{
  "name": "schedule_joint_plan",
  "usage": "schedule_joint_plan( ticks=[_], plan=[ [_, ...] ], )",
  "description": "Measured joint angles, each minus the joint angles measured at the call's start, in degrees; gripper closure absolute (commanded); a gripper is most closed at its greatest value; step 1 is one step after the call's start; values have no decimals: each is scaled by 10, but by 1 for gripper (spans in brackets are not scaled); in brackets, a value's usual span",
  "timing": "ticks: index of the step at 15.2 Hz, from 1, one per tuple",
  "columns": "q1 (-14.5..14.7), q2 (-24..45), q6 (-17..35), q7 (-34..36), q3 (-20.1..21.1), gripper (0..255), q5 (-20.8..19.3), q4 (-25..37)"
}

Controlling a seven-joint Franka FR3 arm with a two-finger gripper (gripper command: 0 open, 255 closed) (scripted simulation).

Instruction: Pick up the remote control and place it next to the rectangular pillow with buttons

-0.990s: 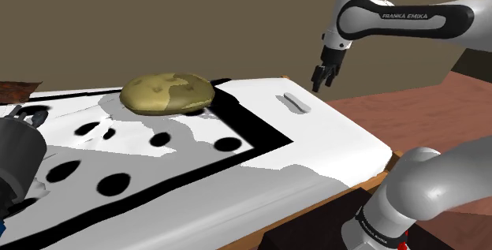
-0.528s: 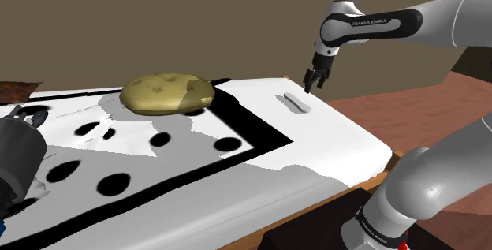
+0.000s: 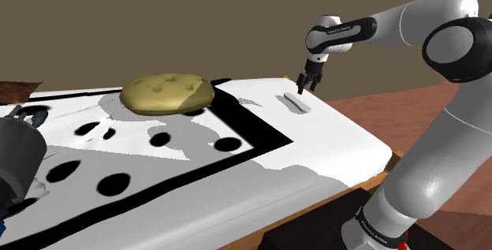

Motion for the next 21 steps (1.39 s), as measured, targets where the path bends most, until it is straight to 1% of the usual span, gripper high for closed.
schedule_joint_plan(
  ticks=[4,5,8,12,14,15,21],
  plan=[
    [-21,95,14,-42,-17,0,46,70],
    [-29,122,13,-52,-19,0,59,96],
    [-49,188,20,-73,-20,0,93,147],
    [-87,282,3,-96,-15,0,134,247],
    [-100,313,0,-100,-12,0,146,278],
    [-103,323,4,-102,-10,0,150,284],
    [-106,344,39,-108,-5,0,159,268]
  ],
)
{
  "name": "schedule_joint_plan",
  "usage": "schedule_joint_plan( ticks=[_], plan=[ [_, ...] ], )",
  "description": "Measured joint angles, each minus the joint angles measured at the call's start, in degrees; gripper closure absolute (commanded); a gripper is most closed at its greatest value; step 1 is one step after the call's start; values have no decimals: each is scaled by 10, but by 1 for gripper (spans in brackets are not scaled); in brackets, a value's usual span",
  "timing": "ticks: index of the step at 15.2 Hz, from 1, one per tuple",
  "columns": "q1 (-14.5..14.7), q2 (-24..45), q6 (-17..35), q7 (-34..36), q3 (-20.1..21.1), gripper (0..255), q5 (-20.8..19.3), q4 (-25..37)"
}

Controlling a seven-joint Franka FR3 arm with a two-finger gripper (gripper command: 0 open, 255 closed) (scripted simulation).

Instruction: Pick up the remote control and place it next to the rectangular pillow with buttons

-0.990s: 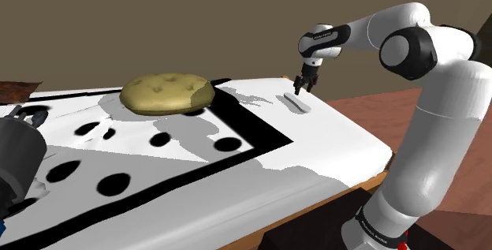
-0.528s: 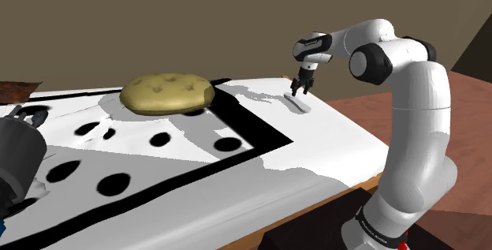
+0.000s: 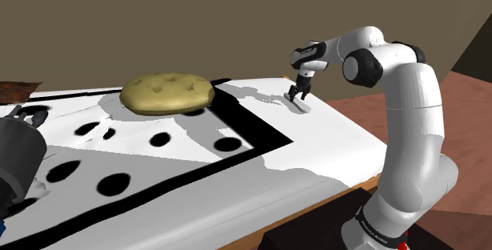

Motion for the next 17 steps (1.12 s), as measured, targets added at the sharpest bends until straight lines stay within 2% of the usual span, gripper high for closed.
schedule_joint_plan(
  ticks=[6,7,17],
  plan=[
    [0,3,5,0,1,0,1,-2],
    [0,3,5,0,1,255,1,-2],
    [0,2,5,0,1,255,1,-2]
  ],
)
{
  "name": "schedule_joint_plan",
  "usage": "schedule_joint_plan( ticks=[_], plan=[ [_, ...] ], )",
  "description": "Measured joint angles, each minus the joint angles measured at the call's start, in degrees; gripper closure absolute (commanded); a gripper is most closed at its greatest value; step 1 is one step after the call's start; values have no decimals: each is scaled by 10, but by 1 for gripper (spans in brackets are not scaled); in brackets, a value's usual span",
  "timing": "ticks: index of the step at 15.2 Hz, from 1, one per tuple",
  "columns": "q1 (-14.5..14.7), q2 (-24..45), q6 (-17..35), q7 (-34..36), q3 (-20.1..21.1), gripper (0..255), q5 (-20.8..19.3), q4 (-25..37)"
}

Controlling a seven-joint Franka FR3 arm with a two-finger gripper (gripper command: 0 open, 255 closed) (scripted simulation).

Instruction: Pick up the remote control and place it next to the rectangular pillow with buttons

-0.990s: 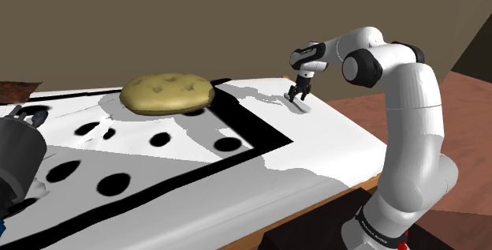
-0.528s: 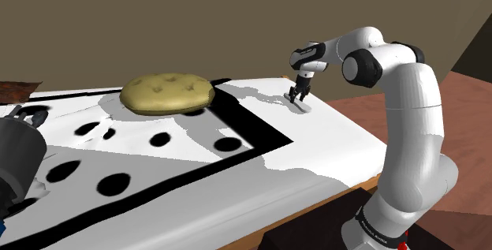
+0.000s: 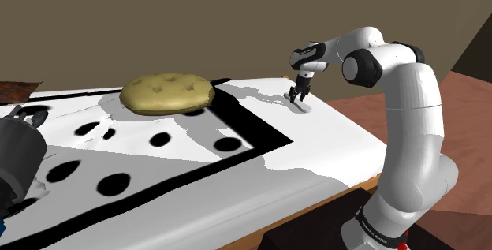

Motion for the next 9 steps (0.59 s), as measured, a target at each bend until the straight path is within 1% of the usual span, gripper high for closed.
schedule_joint_plan(
  ticks=[9],
  plan=[
    [2,-23,-50,7,-6,255,-11,28]
  ],
)
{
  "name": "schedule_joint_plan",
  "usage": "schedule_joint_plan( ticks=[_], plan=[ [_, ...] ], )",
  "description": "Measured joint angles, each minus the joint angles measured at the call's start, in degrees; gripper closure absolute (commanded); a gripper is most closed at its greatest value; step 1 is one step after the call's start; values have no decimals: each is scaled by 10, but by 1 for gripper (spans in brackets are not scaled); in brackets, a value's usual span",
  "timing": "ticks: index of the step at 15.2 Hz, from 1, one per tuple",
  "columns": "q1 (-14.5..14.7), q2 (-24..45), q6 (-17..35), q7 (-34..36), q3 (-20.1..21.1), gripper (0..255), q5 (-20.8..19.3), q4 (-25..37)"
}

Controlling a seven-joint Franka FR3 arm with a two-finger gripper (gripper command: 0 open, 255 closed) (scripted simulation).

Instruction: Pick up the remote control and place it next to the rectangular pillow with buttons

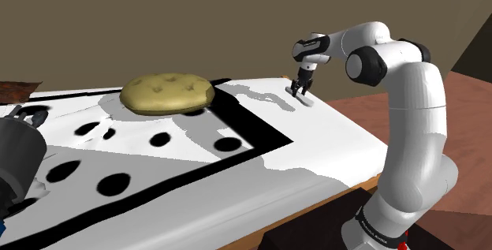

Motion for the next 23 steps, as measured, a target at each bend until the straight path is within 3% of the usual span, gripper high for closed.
schedule_joint_plan(
  ticks=[23],
  plan=[
    [-11,-23,-165,15,-9,255,-14,146]
  ],
)
